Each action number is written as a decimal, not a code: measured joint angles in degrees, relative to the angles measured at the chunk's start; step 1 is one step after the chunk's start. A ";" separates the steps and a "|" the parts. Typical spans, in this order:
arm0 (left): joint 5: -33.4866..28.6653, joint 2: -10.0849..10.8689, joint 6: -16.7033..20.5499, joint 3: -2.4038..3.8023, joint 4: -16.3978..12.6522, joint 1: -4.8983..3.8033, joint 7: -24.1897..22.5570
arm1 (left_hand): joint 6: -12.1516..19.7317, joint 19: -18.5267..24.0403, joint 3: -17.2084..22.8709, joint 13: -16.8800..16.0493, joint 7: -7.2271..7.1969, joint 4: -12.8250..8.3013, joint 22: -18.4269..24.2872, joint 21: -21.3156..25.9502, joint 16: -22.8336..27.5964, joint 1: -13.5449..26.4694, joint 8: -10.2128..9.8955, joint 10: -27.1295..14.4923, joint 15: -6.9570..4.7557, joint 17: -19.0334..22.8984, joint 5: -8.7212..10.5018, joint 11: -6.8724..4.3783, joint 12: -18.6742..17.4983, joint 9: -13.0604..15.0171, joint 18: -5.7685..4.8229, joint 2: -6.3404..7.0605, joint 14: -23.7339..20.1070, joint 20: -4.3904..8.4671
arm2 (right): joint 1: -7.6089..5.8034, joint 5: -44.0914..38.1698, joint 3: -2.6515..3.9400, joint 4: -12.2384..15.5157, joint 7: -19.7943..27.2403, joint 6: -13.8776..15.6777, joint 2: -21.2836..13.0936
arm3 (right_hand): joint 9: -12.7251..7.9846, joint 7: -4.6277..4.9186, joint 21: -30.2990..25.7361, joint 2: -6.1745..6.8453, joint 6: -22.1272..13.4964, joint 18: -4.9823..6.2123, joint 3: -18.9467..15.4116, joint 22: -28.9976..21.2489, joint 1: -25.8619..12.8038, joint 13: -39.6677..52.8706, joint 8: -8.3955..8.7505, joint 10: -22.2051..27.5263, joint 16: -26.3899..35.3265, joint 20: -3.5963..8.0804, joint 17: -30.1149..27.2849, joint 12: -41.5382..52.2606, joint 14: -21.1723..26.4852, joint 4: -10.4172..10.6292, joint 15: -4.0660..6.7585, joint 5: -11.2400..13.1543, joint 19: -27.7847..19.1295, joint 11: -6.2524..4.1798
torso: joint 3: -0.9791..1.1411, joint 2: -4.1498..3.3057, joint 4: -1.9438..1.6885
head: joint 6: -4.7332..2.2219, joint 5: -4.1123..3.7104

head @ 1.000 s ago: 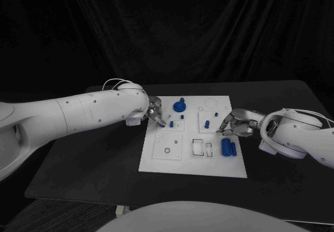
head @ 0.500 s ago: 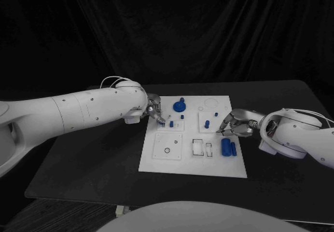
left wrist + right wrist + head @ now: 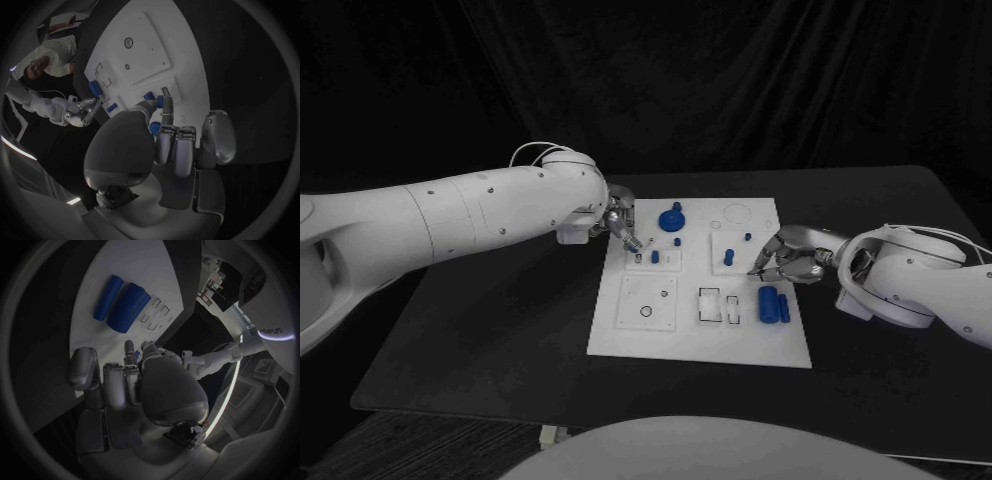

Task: Assemble the parts on the task board

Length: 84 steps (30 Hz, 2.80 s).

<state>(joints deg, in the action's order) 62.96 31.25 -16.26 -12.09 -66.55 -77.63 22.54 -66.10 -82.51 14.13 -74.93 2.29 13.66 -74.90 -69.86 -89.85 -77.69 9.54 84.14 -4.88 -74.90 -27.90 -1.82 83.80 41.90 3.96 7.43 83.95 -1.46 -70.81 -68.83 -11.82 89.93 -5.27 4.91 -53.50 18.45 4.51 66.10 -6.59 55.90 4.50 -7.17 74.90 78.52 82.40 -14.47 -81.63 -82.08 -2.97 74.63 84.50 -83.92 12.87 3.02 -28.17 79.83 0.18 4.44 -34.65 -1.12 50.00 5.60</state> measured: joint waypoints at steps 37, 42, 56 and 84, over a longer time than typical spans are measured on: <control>-4.34 -8.79 -12.07 0.00 11.43 -0.22 -2.45 | 1.63 0.48 1.58 0.01 0.79 -1.58 0.00 0.52 0.00 -0.92 0.22 0.09 0.10 0.00 1.01 0.31 -0.21 0.86 0.00 -0.92 0.08 -0.48 | 0.00 0.00 0.00 0.05 0.01 -0.35 0.50 | 0.00 0.00 -0.23 -0.08 0.00 -0.02 -0.01 0.03 0.52 0.01 0.00 0.23 0.00 0.00 -0.20 0.00 -0.22 0.01 -0.08 0.00 0.00 0.19 | 0.00 -0.06 -0.01 | 0.01 0.15; -3.82 -9.19 -12.39 0.00 12.29 -0.22 -2.50 | 1.64 0.48 1.62 0.01 0.80 -1.62 0.00 0.52 0.00 -0.92 0.22 0.09 0.11 0.00 1.02 0.31 -0.21 0.86 0.00 -0.92 0.08 -0.48 | 0.00 0.00 0.00 0.10 0.02 -0.36 0.48 | 0.00 0.00 -0.23 -0.08 0.00 -0.02 -0.01 0.02 0.52 0.01 0.00 0.23 0.00 0.00 -0.20 0.00 -0.21 0.01 -0.10 0.01 0.00 0.20 | 0.00 -0.05 -0.01 | 0.01 0.07; -3.09 -9.51 -13.50 0.00 13.21 -0.16 -1.91 | 1.83 0.48 1.63 0.01 1.00 -1.63 0.00 0.52 0.00 -0.92 0.22 0.10 0.19 0.00 1.18 0.32 -0.21 0.96 -0.01 -0.92 0.00 -0.48 | 0.00 0.00 0.00 0.15 0.03 -0.37 0.49 | 0.00 0.00 -0.23 -0.22 0.00 -0.02 -0.01 0.02 0.66 0.01 0.00 0.27 0.00 0.00 -0.20 0.00 -0.11 0.01 -0.21 0.01 0.00 0.35 | -0.01 -0.06 -0.04 | 0.01 0.13; -1.21 -10.37 -14.79 0.00 14.90 0.66 -0.37 | 2.03 0.48 1.63 0.01 1.21 -1.63 0.00 0.52 0.00 -0.92 0.22 0.18 0.19 0.00 1.35 0.40 -0.21 1.07 0.00 -0.93 0.00 -0.48 | 0.00 0.00 0.00 0.40 0.04 -0.34 0.27 | 0.00 0.00 -0.23 -0.29 0.00 -0.03 -0.01 0.00 0.73 0.01 0.00 0.35 0.00 0.00 -0.19 0.00 -0.07 0.01 0.08 0.03 0.00 0.47 | 0.00 -0.03 -0.01 | 0.01 -0.12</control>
<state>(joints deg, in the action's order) 61.75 20.88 -31.04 -12.08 -51.65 -76.98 22.17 -64.07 -82.04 15.76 -74.91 3.51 12.03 -74.90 -69.34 -89.85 -78.62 9.76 84.32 -4.69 -74.90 -26.55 -1.42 83.59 42.97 3.95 6.50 83.95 -1.94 -70.80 -68.83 -11.81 90.34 -5.22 4.57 -53.23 18.45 4.51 65.87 -6.88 55.90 4.48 -7.18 74.90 79.24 82.41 -14.47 -81.28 -82.08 -2.97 74.44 84.49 -83.98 12.88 3.10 -28.14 79.83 0.65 4.44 -34.68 -1.13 50.01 5.48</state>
